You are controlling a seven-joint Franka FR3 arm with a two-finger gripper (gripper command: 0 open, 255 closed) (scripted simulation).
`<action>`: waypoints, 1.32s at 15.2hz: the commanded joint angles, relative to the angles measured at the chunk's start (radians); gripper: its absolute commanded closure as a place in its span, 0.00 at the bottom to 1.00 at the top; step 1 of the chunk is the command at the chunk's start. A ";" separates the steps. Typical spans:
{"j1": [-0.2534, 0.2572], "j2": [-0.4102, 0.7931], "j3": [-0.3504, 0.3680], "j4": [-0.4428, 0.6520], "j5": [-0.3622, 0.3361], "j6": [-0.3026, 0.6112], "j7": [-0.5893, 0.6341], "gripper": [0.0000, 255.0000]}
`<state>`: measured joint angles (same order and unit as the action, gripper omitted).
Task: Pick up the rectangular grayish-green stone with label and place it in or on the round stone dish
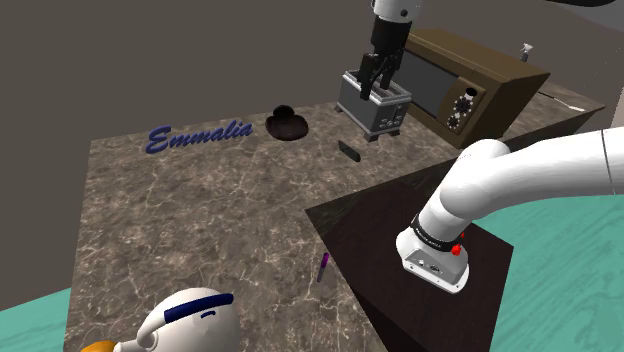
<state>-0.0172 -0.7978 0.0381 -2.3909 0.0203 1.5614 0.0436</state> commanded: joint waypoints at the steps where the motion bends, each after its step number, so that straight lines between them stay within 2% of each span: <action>1: 0.000 0.000 0.000 0.000 0.000 0.000 0.000 0.00; 11: -0.056 0.113 -0.147 -0.204 -0.049 0.339 -0.132 0.00; 20: -0.081 0.375 -0.293 -0.264 -0.039 0.672 -0.280 0.00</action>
<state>-0.0982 -0.4529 -0.2408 -2.6512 -0.0247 2.1957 -0.2198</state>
